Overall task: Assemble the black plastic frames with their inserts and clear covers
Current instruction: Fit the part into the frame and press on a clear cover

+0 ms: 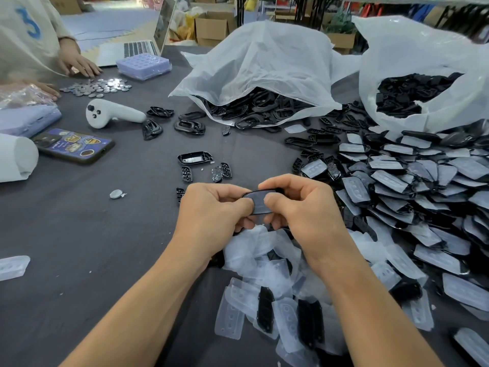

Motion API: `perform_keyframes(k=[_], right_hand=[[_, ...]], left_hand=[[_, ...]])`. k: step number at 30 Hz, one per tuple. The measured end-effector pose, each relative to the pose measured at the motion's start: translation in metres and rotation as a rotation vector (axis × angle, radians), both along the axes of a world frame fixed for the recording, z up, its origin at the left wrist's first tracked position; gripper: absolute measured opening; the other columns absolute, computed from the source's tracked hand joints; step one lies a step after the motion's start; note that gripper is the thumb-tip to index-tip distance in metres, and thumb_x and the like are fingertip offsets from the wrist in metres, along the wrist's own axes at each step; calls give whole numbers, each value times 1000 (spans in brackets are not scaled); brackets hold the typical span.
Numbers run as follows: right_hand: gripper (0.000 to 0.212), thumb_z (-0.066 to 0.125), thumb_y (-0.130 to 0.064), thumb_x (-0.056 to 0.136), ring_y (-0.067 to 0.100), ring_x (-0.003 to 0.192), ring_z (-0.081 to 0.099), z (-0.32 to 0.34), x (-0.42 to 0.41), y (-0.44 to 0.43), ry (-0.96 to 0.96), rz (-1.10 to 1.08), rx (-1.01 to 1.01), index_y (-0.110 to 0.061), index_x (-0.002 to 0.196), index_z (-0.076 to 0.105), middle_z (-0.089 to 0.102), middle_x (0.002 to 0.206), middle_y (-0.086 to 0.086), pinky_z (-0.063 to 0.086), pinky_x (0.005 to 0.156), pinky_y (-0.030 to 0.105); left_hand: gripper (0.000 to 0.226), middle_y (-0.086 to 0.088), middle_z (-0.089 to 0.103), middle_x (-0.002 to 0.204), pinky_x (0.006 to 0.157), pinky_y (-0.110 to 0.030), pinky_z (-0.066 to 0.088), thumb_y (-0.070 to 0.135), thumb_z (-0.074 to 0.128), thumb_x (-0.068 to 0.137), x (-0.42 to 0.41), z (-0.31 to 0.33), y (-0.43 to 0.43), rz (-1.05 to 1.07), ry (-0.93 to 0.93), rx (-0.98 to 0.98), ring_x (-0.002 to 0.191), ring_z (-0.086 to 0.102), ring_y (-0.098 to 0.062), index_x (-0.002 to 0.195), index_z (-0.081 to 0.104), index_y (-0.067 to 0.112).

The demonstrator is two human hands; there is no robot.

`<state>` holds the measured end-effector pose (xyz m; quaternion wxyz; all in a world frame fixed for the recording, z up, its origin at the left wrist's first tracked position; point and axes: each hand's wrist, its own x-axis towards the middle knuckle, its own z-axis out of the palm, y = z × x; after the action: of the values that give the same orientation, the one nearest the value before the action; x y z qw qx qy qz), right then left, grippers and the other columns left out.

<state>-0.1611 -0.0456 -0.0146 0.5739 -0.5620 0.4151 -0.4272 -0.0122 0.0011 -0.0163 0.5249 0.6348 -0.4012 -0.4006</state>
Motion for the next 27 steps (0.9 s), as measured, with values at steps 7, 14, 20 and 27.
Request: perform_keyframes(k=[7, 14, 20, 27], right_hand=[[30, 60, 12, 92, 11, 44, 55, 2, 0, 0, 40, -64, -13, -11, 84, 76, 67, 59, -1, 47, 45, 21], [34, 60, 9, 91, 12, 46, 57, 1, 2, 1, 96, -58, -66, -18, 82, 78, 67, 58, 3, 47, 48, 21], [35, 61, 9, 90, 13, 47, 59, -1, 4, 2, 94, -48, -82, -20, 81, 78, 69, 60, 3, 50, 49, 24], [32, 58, 13, 90, 9, 43, 54, 1, 2, 1, 63, -54, -58, -13, 89, 76, 65, 56, -2, 48, 47, 21]], left_hand=[[31, -11, 80, 82, 60, -22, 56, 5, 59, 93, 7, 5, 3, -149, 96, 27, 72, 76, -17, 91, 86, 22], [27, -16, 80, 85, 62, -22, 58, 2, 63, 94, 12, 3, 1, -155, 99, 66, 76, 77, -21, 88, 85, 17], [27, -19, 76, 70, 55, -22, 53, -5, 69, 86, 9, 1, -1, -73, 34, 19, 60, 67, -21, 79, 85, 15], [32, -15, 79, 76, 54, -23, 53, -6, 67, 90, 5, 1, -1, -91, 83, -52, 64, 72, -19, 89, 86, 19]])
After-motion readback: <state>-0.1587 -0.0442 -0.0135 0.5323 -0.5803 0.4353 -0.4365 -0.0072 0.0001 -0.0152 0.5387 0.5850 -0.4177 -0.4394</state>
